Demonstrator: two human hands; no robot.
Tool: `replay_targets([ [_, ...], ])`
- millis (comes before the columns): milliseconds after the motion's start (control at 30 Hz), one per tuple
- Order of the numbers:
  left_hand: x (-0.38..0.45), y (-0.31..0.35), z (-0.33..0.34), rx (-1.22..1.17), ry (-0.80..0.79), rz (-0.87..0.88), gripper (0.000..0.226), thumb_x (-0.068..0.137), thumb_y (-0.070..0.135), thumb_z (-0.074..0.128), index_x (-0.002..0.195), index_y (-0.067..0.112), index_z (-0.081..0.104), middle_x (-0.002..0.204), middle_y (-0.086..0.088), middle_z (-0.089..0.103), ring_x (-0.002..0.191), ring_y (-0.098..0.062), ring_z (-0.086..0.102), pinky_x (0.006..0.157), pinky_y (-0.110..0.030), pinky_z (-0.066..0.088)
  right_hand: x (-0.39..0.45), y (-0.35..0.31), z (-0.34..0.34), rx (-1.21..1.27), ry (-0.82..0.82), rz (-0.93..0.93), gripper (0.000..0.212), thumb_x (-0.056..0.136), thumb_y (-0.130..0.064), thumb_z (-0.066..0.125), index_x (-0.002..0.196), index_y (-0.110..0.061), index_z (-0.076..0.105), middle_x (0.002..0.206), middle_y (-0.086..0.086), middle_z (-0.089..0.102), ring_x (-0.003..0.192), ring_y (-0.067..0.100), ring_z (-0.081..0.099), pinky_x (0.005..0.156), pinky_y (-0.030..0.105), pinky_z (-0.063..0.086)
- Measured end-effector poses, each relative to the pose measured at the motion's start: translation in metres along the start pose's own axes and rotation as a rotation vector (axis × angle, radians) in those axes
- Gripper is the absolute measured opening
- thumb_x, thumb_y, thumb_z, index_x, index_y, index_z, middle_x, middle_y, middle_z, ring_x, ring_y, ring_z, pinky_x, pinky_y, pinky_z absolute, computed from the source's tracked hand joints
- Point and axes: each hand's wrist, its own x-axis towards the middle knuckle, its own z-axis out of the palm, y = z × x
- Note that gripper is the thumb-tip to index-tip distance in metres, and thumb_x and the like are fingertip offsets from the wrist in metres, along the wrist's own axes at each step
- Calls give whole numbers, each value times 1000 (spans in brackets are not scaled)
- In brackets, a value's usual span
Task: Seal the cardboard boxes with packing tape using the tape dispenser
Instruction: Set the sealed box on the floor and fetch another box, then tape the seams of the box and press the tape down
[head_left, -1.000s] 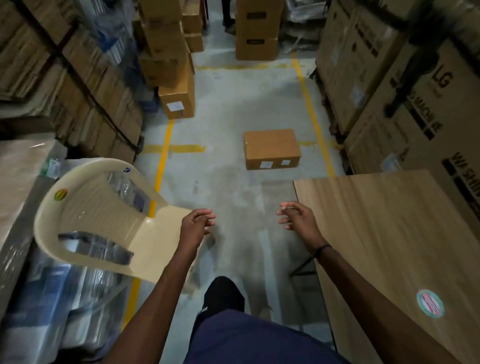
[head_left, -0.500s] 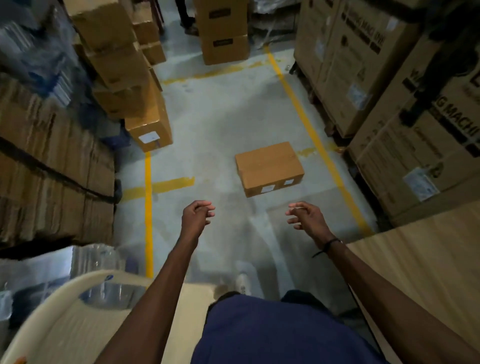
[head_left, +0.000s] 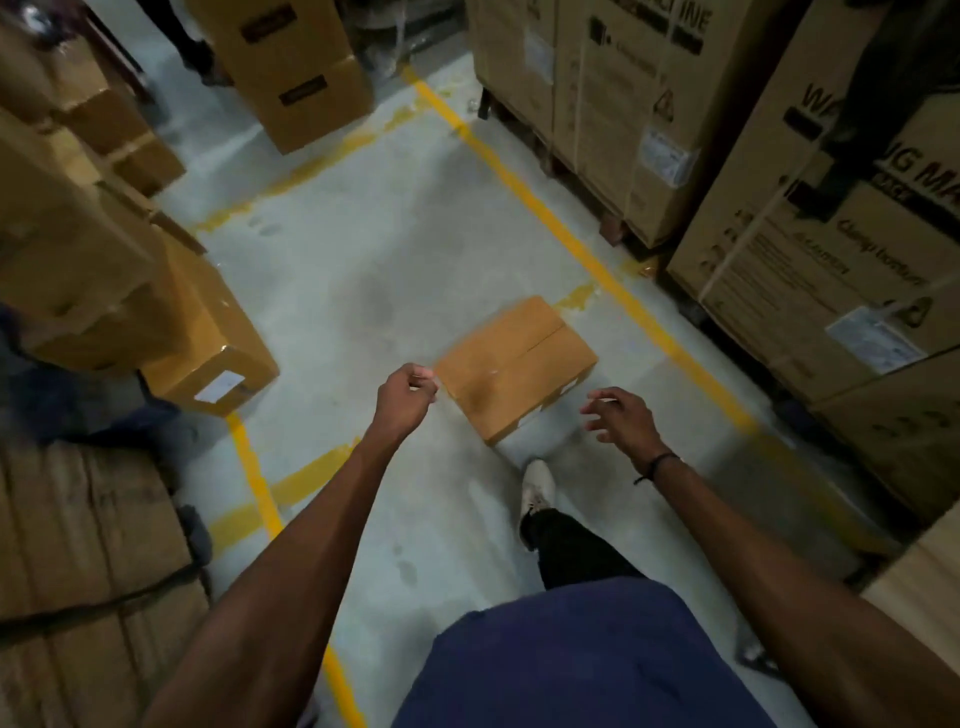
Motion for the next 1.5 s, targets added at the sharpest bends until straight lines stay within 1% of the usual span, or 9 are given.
replay_targets([
  [233, 159, 44, 9, 242, -131, 4, 22, 90, 18, 70, 110, 10, 66, 110, 0, 68, 98, -20, 64, 90, -31, 49, 111, -31, 33, 77, 128, 181, 10, 97, -12, 65, 107, -13, 68, 99, 10, 73, 68, 16, 68, 62, 27, 51],
  [400, 266, 42, 28, 444, -289, 40, 41, 90, 24, 74, 124, 7, 60, 124, -7, 66, 110, -26, 66, 91, -28, 44, 187, -14, 58, 210, 262, 342, 39, 91, -21, 76, 127, -14, 61, 87, 6, 70, 81, 21, 67, 65, 32, 51],
  [500, 331, 24, 52, 535, -403, 59, 54, 90, 28, 76, 134, 7, 55, 131, -6, 63, 116, -25, 64, 90, -23, 37, 231, 12, 84, 304, 368, 405, 46, 89, -27, 81, 128, -22, 57, 111, 7, 67, 88, 20, 66, 70, 34, 54],
  [567, 372, 3, 71, 587, -476, 55, 59, 88, 31, 78, 137, 8, 53, 133, -6, 63, 120, -26, 63, 91, -23, 39, 259, 38, 107, 310, 435, 422, 51, 86, -32, 83, 129, -25, 56, 129, 6, 63, 105, 23, 68, 91, 42, 58],
  [767, 481, -80, 145, 787, -694, 200, 69, 91, 39, 72, 147, 8, 46, 145, -14, 56, 132, -33, 54, 104, -37, 43, 328, 132, 182, 352, 536, 511, 62, 85, -31, 85, 138, -18, 55, 140, 10, 59, 122, 26, 63, 107, 49, 51],
  [1167, 651, -257, 285, 754, -542, 181, 104, 82, 43, 84, 156, 1, 25, 153, -23, 37, 138, -39, 44, 108, -41, 42, 499, 347, 262, 347, 541, 516, 98, 86, -39, 83, 162, -21, 24, 164, 12, 34, 149, 27, 38, 120, 43, 38],
  [1267, 677, -280, 301, 757, -614, 151, 102, 84, 44, 82, 157, 6, 22, 153, -19, 41, 137, -36, 47, 104, -40, 45, 526, 380, 279, 413, 540, 476, 110, 72, -47, 87, 161, -25, 24, 156, 9, 46, 142, 29, 47, 116, 50, 42],
  [1333, 685, -293, 306, 754, -679, 160, 94, 85, 43, 82, 154, 10, 28, 147, -13, 50, 132, -33, 53, 100, -39, 49, 536, 398, 288, 428, 557, 433, 110, 66, -52, 84, 157, -29, 28, 142, 3, 59, 129, 28, 58, 110, 53, 48],
  [1500, 674, -302, 300, 732, -633, 246, 79, 81, 35, 87, 144, 9, 46, 136, -10, 63, 123, -28, 60, 86, -26, 43, 524, 397, 302, 456, 578, 342, 98, 69, -56, 74, 156, -38, 32, 143, -6, 59, 131, 22, 57, 111, 49, 48],
])
